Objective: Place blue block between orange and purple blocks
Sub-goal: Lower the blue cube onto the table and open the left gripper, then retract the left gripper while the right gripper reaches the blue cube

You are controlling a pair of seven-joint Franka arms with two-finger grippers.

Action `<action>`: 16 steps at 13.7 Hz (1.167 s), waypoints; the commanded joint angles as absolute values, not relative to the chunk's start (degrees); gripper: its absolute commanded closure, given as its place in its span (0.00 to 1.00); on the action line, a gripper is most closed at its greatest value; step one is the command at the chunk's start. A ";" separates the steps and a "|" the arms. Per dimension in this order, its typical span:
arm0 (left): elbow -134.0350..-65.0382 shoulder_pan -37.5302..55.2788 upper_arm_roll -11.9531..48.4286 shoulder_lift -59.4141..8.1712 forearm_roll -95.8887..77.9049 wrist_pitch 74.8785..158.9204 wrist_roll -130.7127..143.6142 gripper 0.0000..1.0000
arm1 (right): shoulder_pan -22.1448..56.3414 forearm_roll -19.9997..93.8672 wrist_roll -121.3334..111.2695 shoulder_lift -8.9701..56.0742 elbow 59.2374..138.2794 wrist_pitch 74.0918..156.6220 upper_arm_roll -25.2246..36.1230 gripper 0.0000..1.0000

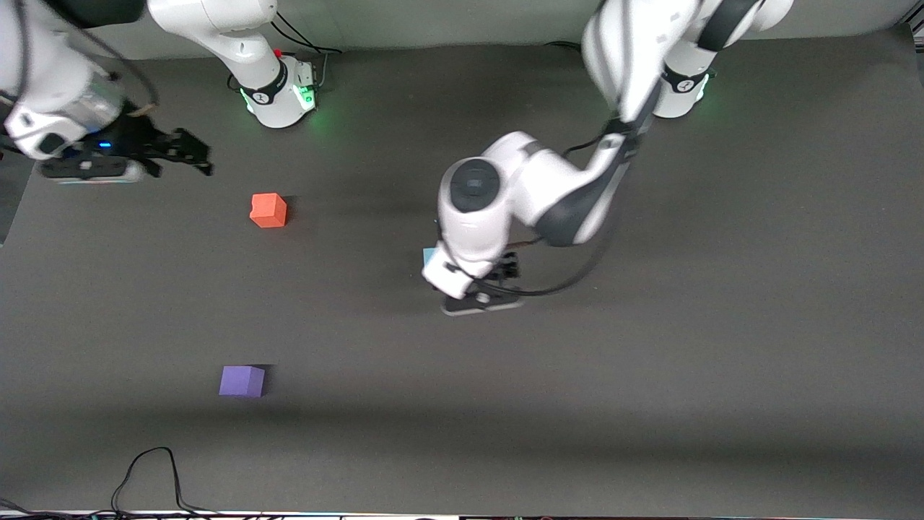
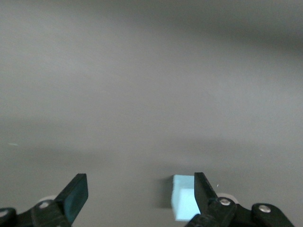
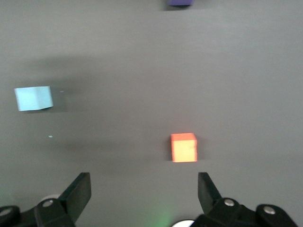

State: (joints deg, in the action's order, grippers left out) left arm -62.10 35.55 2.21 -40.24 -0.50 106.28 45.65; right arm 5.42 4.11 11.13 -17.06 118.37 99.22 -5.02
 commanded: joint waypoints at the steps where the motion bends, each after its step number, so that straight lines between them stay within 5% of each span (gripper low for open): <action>1: -70.73 25.17 3.34 -31.14 -4.92 102.23 32.92 0.00 | 4.92 5.10 16.33 -9.51 111.11 99.32 -12.19 0.00; 9: -72.68 2.83 2.72 -28.57 -0.45 95.19 2.05 0.00 | 5.01 5.36 28.21 4.47 103.62 106.51 -23.11 0.00; 16: -81.03 -2.19 2.20 -14.96 0.70 94.57 -1.41 0.00 | 5.80 -4.36 38.90 21.77 103.62 123.90 -30.13 0.00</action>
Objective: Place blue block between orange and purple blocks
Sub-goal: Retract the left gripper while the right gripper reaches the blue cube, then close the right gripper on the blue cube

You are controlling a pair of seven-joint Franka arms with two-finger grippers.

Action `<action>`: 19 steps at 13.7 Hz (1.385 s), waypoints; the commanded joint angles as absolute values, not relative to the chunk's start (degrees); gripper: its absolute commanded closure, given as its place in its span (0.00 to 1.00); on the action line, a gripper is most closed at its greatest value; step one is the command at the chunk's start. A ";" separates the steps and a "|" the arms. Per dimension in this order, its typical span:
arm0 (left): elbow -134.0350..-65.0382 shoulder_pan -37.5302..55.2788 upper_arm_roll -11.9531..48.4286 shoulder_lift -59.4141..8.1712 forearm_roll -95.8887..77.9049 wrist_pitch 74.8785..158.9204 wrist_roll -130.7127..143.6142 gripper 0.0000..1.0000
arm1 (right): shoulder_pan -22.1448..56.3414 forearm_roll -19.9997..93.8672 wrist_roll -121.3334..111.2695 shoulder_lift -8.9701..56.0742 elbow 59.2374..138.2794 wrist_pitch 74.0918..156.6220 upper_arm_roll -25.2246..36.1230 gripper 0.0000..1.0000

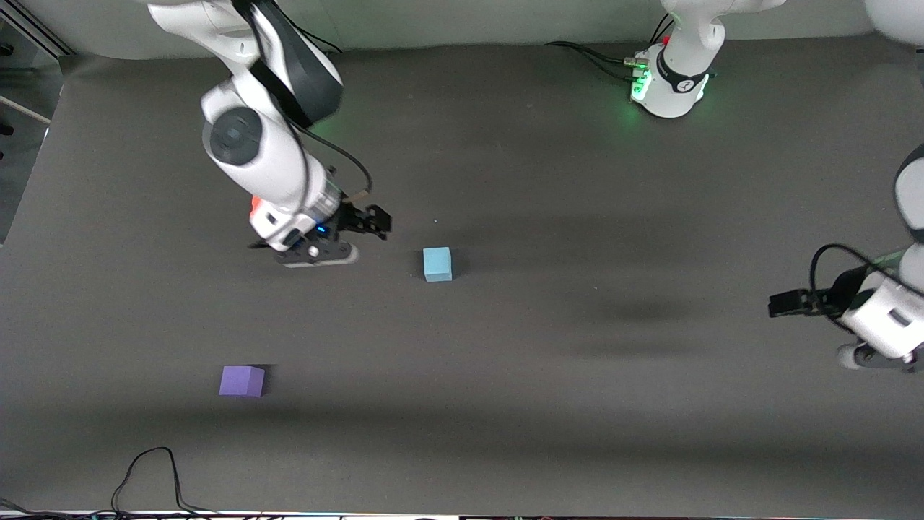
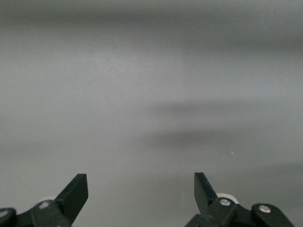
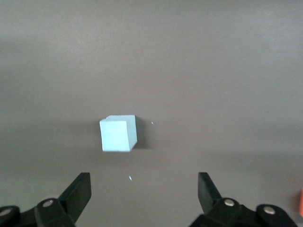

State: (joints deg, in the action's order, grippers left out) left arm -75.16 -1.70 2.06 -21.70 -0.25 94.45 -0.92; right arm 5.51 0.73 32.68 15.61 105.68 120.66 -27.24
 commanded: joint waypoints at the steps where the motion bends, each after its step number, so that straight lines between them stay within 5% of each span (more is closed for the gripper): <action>1: -81.56 -2.28 2.20 -13.20 0.79 94.40 -0.97 0.00 | 5.80 -7.27 42.42 23.80 103.62 126.27 -31.28 0.00; 8: -94.82 -1.67 2.72 -1.24 0.70 96.76 -0.88 0.00 | 8.44 -14.40 48.51 32.16 101.60 128.58 -33.57 0.00; 19: -93.16 2.10 0.62 -0.79 0.17 95.63 -0.44 0.00 | 10.28 -26.36 60.10 41.22 102.66 136.41 -33.57 0.01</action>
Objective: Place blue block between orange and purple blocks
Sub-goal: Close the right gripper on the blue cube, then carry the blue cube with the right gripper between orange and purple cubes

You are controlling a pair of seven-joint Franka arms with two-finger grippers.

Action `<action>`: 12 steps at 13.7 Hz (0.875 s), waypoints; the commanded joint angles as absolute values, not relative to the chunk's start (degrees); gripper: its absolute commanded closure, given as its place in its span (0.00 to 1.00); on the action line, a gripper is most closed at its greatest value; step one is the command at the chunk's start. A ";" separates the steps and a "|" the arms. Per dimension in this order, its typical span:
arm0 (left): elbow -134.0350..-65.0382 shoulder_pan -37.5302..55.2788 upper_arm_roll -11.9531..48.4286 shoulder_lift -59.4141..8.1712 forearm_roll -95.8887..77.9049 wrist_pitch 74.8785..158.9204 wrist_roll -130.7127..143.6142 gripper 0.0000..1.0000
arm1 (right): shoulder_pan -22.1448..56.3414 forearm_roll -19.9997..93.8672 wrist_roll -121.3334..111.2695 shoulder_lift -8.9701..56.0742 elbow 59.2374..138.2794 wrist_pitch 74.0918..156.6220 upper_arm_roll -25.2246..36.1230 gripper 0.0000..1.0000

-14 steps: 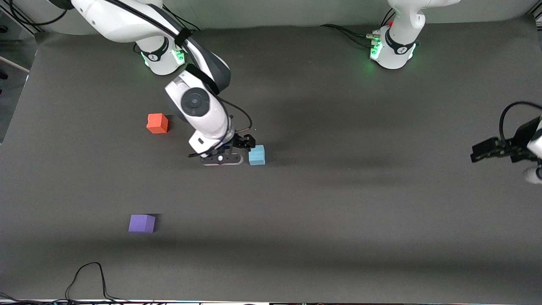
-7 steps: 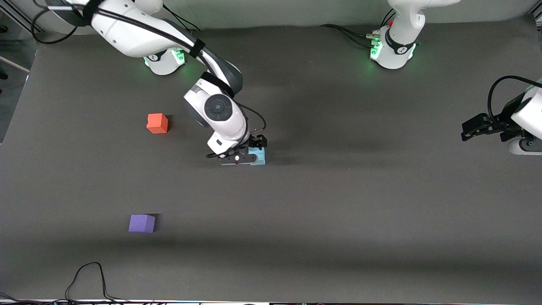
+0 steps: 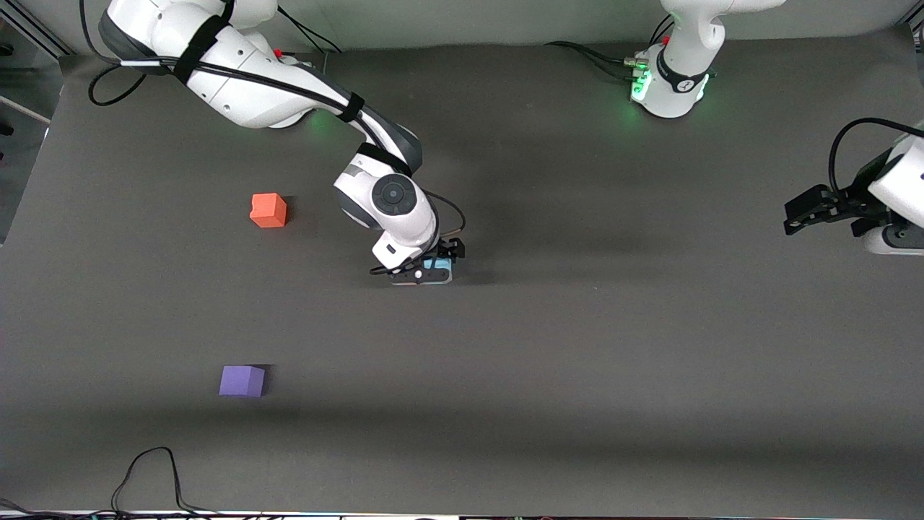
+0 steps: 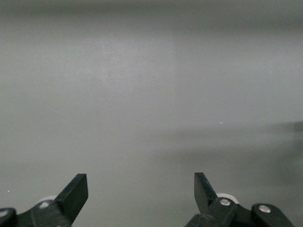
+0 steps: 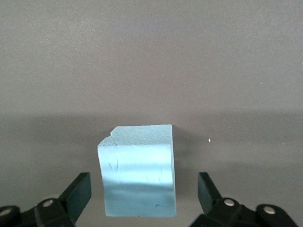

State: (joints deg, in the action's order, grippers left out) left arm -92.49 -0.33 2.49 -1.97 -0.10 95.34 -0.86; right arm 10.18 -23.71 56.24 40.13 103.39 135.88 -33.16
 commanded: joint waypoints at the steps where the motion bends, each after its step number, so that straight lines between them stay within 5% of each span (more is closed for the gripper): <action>1: -92.73 1.85 0.62 -0.88 0.18 94.67 -0.61 0.00 | 10.28 -28.19 61.16 41.66 103.00 136.49 -33.57 0.10; 6: -91.85 1.58 0.62 -1.14 0.18 93.78 -1.15 0.00 | 9.67 -29.00 63.37 41.84 102.92 136.06 -33.57 0.60; 10: -92.02 1.58 0.62 -1.23 -0.09 93.69 -1.49 0.00 | 6.43 -27.69 58.91 36.67 102.57 130.99 -33.84 0.61; 12: -92.20 1.58 0.62 -1.14 -0.09 93.60 -1.58 0.00 | 3.18 -18.16 49.54 30.88 102.57 126.58 -33.40 0.61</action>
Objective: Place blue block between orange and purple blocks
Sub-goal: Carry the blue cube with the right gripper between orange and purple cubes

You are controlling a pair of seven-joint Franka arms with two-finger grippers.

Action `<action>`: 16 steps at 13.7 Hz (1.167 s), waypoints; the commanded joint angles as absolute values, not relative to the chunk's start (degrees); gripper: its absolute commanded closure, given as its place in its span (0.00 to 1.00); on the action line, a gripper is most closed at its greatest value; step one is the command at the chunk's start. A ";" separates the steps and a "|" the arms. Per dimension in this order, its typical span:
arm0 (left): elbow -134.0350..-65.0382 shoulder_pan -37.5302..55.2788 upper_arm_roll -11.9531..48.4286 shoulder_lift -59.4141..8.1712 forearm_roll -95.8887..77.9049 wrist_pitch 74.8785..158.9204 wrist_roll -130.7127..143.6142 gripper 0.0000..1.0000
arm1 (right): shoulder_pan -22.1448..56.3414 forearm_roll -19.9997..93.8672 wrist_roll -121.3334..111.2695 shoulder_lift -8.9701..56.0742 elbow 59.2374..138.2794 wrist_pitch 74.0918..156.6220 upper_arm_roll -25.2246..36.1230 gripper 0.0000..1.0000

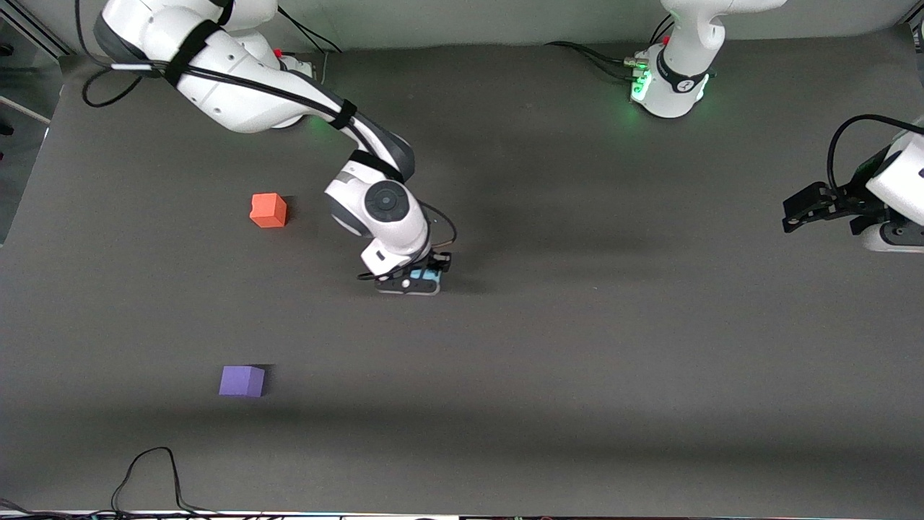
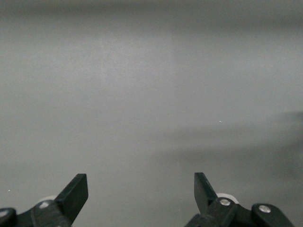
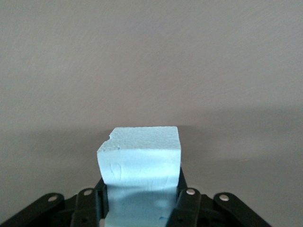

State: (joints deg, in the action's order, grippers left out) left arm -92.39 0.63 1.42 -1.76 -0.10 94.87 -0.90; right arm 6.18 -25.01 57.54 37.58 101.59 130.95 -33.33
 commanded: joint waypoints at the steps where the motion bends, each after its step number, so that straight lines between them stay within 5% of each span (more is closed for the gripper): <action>1: -92.20 1.50 0.62 -1.14 -0.09 93.60 -1.67 0.00 | 2.21 -12.10 41.91 27.37 102.57 123.60 -30.35 0.61; 7: -92.20 1.58 0.62 -1.14 -0.09 92.72 -1.58 0.00 | 2.46 -1.85 12.08 13.54 111.42 118.20 -8.82 0.61; 11: -92.20 1.58 0.62 -1.32 -0.09 92.63 -1.58 0.00 | 2.46 5.44 3.87 15.02 123.82 135.31 -2.55 0.61; 16: -92.20 1.58 0.62 -1.58 -0.09 93.34 -1.67 0.00 | 2.37 5.45 1.59 20.82 125.60 143.70 -0.62 0.59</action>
State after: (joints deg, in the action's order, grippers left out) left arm -92.47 0.70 1.38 -1.77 -0.10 93.76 -0.92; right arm 1.74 3.55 4.66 20.10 125.34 141.85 -1.91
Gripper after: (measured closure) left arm 0.000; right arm 0.476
